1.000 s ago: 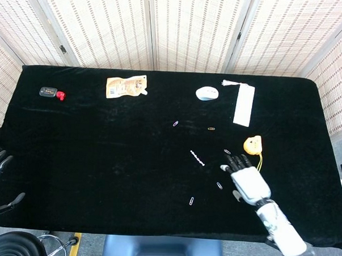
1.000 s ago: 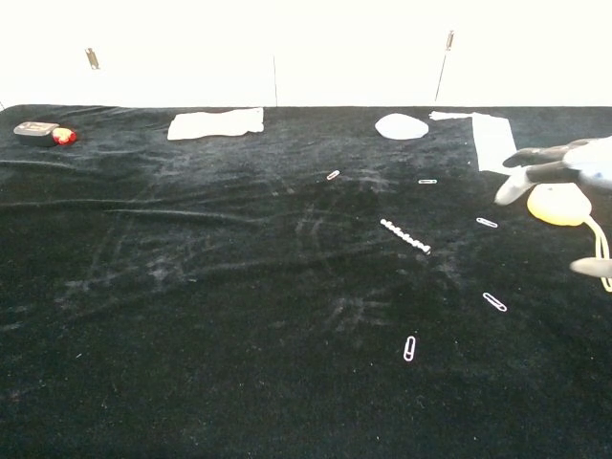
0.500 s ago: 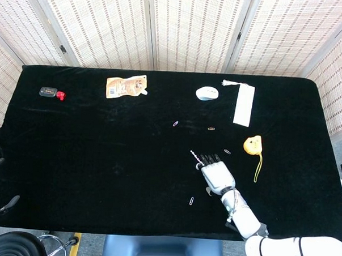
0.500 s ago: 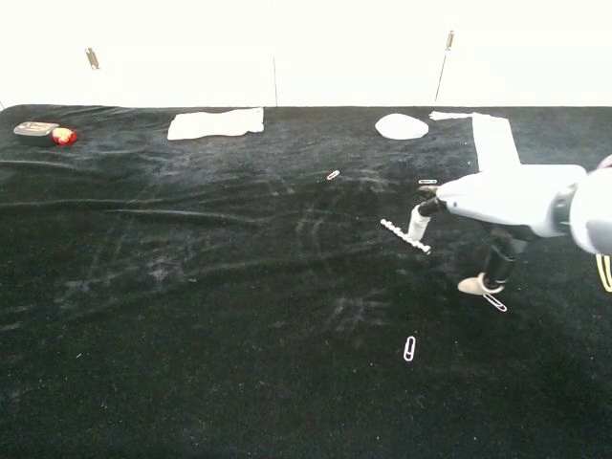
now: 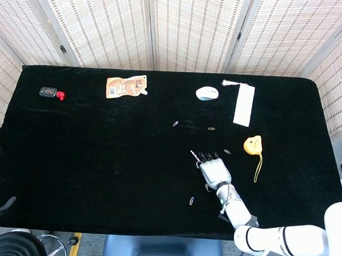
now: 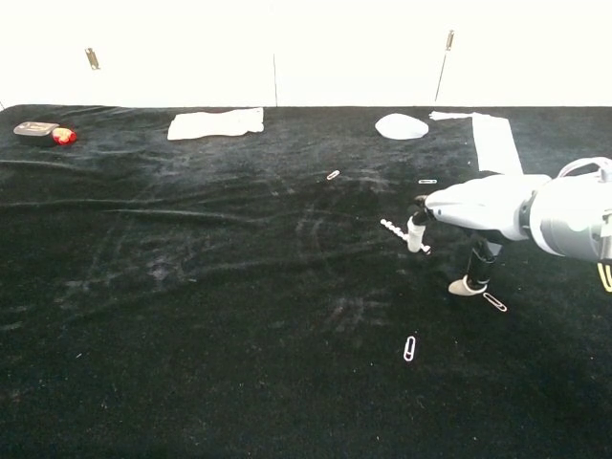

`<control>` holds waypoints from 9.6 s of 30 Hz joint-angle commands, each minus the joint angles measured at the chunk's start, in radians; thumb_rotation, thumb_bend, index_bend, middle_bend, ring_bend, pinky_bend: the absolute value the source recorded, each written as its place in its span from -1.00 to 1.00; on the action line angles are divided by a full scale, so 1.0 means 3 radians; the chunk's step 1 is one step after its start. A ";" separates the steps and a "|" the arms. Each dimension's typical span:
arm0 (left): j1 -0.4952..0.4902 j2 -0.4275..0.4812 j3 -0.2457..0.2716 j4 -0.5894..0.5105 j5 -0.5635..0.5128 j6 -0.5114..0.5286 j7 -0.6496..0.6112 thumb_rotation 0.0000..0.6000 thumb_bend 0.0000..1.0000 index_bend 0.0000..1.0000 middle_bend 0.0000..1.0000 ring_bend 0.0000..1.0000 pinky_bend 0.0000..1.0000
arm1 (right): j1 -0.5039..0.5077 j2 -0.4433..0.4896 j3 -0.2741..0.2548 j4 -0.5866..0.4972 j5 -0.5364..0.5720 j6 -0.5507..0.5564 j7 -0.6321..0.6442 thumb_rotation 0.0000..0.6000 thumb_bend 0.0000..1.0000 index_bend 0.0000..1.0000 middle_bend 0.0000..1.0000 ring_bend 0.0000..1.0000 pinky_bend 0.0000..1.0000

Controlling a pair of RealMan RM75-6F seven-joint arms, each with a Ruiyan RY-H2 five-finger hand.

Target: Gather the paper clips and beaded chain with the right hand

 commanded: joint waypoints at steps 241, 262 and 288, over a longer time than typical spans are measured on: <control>-0.0032 0.0047 -0.0016 -0.0089 -0.0128 -0.0202 -0.0016 1.00 -0.20 -1.00 -1.00 -1.00 -1.00 | -0.1423 -0.0532 -0.0104 0.1817 -0.3211 -0.0154 0.4100 1.00 -0.11 0.34 -1.00 -1.00 -1.00; -0.0031 0.0044 -0.0019 -0.0085 -0.0130 -0.0196 -0.0017 1.00 -0.20 -1.00 -1.00 -1.00 -1.00 | -0.1450 -0.0380 -0.0118 0.1597 -0.3339 -0.0110 0.4295 1.00 -0.11 0.34 -1.00 -1.00 -1.00; -0.0009 0.0061 -0.0018 -0.0064 -0.0120 -0.0144 -0.0107 1.00 -0.20 -1.00 -1.00 -1.00 -1.00 | -0.1310 -0.0790 -0.0229 0.1481 -0.3656 -0.0105 0.4117 1.00 -0.11 0.34 -1.00 -1.00 -1.00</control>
